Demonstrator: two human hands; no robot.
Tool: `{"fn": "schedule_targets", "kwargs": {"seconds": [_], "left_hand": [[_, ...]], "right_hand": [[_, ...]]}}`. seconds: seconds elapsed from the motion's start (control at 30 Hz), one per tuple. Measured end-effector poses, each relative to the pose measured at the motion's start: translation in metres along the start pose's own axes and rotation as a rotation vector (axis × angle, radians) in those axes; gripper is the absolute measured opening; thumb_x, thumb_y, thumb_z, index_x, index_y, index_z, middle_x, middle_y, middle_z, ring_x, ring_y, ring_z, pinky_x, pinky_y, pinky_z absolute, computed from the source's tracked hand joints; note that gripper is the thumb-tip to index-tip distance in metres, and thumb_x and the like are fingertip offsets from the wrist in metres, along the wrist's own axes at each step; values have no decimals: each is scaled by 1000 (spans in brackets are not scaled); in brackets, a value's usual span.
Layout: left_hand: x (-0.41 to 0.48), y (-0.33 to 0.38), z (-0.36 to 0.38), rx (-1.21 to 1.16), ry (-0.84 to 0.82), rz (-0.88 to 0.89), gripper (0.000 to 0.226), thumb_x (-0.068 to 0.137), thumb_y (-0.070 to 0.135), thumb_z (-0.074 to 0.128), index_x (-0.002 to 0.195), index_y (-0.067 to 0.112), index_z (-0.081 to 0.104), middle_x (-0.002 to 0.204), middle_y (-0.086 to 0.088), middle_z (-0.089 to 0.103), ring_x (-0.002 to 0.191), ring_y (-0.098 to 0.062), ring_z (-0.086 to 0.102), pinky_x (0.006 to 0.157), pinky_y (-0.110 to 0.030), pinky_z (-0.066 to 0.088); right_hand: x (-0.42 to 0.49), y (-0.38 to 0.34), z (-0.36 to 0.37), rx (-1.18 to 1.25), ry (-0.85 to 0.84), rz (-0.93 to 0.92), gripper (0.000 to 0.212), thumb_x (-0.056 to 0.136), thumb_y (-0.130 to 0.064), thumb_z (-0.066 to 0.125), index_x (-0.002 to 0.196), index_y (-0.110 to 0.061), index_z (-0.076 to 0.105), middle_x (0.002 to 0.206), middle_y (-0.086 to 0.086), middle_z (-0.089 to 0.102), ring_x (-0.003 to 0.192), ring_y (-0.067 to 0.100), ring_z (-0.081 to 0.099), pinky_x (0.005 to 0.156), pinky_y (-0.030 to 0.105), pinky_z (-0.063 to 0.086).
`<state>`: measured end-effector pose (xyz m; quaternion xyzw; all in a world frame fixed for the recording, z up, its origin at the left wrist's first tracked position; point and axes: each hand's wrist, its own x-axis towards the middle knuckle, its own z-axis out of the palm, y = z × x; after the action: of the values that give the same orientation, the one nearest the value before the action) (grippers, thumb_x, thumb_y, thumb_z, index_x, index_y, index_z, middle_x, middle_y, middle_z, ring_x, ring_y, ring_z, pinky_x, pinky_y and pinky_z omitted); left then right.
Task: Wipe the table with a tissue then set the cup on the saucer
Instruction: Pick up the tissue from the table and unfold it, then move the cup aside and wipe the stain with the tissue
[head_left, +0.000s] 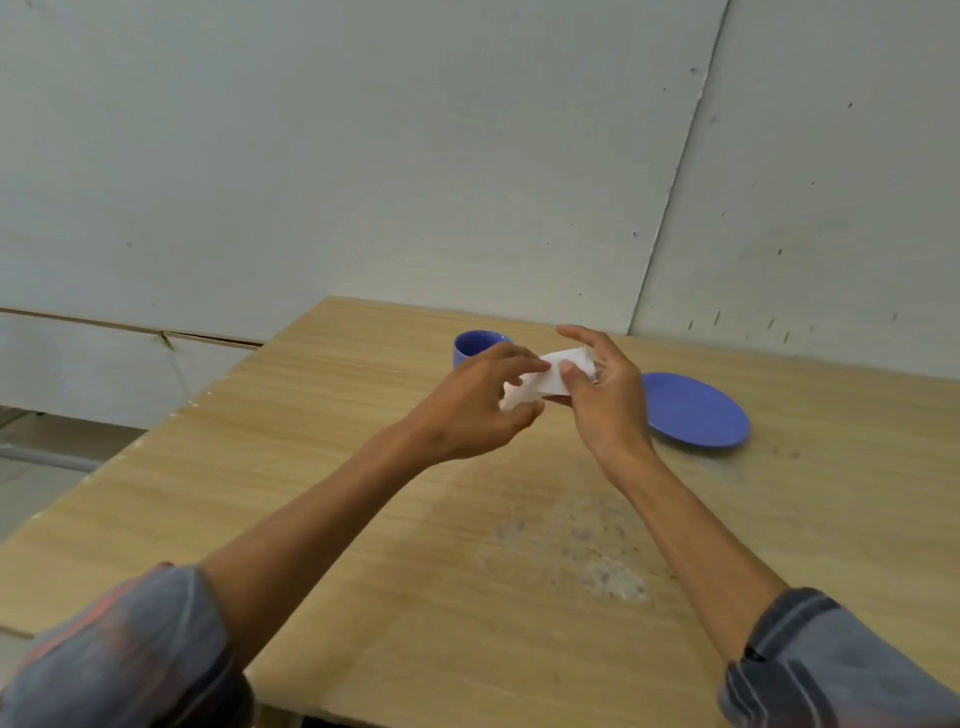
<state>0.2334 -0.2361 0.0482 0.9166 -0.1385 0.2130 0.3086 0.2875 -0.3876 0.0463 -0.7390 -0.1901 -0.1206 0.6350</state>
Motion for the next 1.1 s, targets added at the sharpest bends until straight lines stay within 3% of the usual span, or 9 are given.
{"fn": "schedule_targets", "kwargs": {"seconds": [0.07,0.17,0.3,0.43,0.53,0.6,0.73,0.93,1.1], "left_hand": [[2,-8,-1,-21,24,-14,35,87,30,63,121,25,63,126,13,60,96,3,57,79,-1,39],[5,-27,-10,-64,86,-79,24,87,26,62,110,27,68,117,13,61,92,6,59,74,0,37],[14,-61,-23,-93,150,-224,21,89,21,60,108,21,69,110,8,65,91,4,61,76,-14,46],[23,-90,-26,-94,186,-304,22,90,25,59,110,26,67,110,11,66,89,10,59,70,-3,42],[29,-109,-21,-78,139,-342,39,87,33,63,125,28,57,122,9,61,102,-3,59,84,-23,49],[34,-119,-15,-91,61,-381,59,82,38,69,135,26,47,130,6,56,110,-8,56,88,-28,49],[47,-134,-3,-139,-52,-407,87,72,45,77,145,24,34,140,5,51,118,-8,52,87,-27,45],[65,-144,5,-151,-70,-365,91,65,51,82,140,22,41,132,9,56,113,-5,52,76,-12,39],[70,-145,4,-156,-26,-327,88,59,50,85,135,18,51,123,7,63,108,-8,58,82,-15,45]], "right_hand": [[11,6,-5,-82,42,-18,39,89,0,47,92,-33,69,87,-15,67,86,18,68,70,30,60],[34,19,-9,-216,81,-23,40,88,2,43,83,-21,75,87,-6,70,90,21,67,75,31,56],[68,39,-9,-443,32,-85,33,91,-4,45,113,-9,69,119,11,66,109,26,59,84,16,38],[90,61,1,-686,-172,-129,47,91,-26,56,135,-12,50,134,10,53,122,28,50,97,36,41],[96,78,12,-817,-326,-138,64,86,-42,59,142,-18,40,142,4,45,129,25,41,99,37,38],[99,86,19,-822,-378,-153,61,85,-44,59,139,-21,43,139,3,48,125,24,45,95,36,40],[103,93,28,-706,-397,-287,25,92,-34,53,113,-24,64,110,1,64,97,23,59,80,40,50],[104,99,31,-632,-343,-363,20,92,-19,57,106,-20,71,96,4,70,84,23,62,72,38,50],[106,97,34,-598,-317,-398,19,91,-14,57,104,-16,71,96,4,71,84,23,63,73,39,51]]}}
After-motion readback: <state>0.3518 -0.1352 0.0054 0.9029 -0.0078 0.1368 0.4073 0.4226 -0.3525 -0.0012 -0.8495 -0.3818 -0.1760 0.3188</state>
